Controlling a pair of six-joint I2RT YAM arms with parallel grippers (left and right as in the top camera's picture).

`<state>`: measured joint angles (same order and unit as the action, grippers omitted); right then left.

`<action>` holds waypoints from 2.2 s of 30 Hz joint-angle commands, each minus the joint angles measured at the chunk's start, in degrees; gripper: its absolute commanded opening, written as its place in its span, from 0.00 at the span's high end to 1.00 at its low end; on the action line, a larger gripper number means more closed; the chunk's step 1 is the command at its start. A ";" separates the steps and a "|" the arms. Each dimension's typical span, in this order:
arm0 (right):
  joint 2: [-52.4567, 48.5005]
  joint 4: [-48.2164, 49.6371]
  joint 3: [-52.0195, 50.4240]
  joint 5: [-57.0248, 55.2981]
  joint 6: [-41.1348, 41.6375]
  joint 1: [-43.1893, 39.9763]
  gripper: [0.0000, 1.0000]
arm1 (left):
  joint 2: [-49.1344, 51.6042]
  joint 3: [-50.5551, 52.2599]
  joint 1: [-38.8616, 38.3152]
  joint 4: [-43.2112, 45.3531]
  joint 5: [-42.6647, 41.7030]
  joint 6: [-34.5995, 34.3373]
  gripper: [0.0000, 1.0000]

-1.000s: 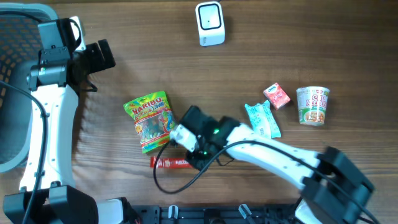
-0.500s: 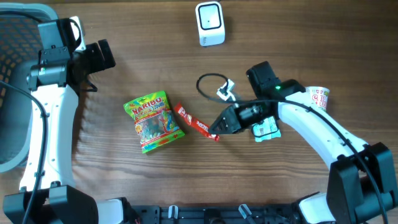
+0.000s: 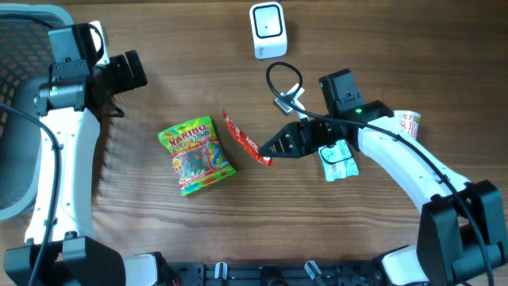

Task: Scan the item barcode
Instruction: 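Lift the Nescafe stick and carry it rightward, then raise the Nescafe stick and hold it in front of the scanner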

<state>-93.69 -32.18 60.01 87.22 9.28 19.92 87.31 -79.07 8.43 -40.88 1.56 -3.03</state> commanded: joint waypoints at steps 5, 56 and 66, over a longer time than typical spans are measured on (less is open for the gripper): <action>-0.55 11.28 -0.31 5.79 9.68 -0.35 0.96 | -0.52 -0.44 0.48 0.13 -0.46 0.90 0.00; 15.12 52.35 9.16 -165.85 -78.71 27.50 0.95 | -0.52 -0.44 0.48 0.13 -0.48 0.90 0.00; 12.79 79.87 9.16 -167.14 -106.64 27.63 0.95 | -0.52 -0.44 0.48 0.13 -0.48 0.90 0.00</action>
<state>-79.99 46.33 68.51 -79.15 -90.32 47.44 87.31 -79.07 8.45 -40.88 1.56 -3.03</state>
